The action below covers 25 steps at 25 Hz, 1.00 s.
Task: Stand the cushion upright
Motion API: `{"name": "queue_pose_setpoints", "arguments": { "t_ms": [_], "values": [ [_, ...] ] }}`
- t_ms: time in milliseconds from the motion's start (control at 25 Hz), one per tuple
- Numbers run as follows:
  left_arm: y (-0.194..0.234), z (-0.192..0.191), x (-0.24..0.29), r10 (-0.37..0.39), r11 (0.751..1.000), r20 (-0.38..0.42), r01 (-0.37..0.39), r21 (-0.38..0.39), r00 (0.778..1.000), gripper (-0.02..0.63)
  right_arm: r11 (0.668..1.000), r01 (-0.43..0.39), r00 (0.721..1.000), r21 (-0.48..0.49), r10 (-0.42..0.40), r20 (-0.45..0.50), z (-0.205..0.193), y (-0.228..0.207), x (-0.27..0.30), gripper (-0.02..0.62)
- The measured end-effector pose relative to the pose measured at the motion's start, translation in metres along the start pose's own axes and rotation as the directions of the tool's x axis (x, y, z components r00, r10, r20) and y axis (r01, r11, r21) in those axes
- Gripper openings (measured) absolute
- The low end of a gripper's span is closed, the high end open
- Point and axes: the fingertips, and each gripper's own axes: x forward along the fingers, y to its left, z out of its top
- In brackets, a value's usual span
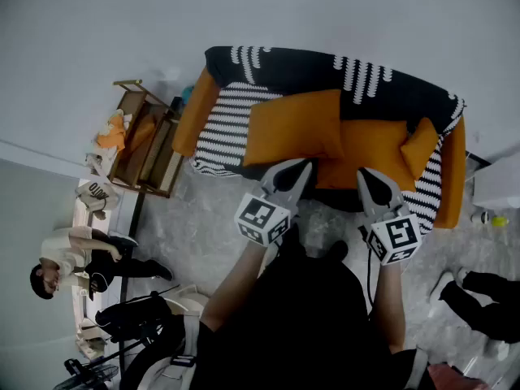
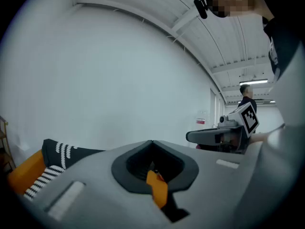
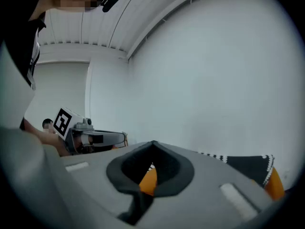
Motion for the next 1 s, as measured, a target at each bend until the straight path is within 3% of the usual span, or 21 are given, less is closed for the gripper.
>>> {"name": "queue_pose_setpoints", "arguments": {
  "t_ms": [600, 1000],
  "values": [
    [0.008, -0.001, -0.005, -0.007, 1.0, 0.0, 0.007, -0.004, 1.0, 0.009, 1.0, 0.001, 1.0, -0.011, -0.001, 0.022, 0.006, 0.01, 0.005, 0.002],
    [0.057, -0.01, -0.027, -0.007, 1.0, -0.017, 0.007, -0.022, 1.0, 0.009, 0.999, 0.046, 0.999, -0.011, -0.046, -0.007, -0.001, 0.029, 0.042, 0.003]
  ]
}}
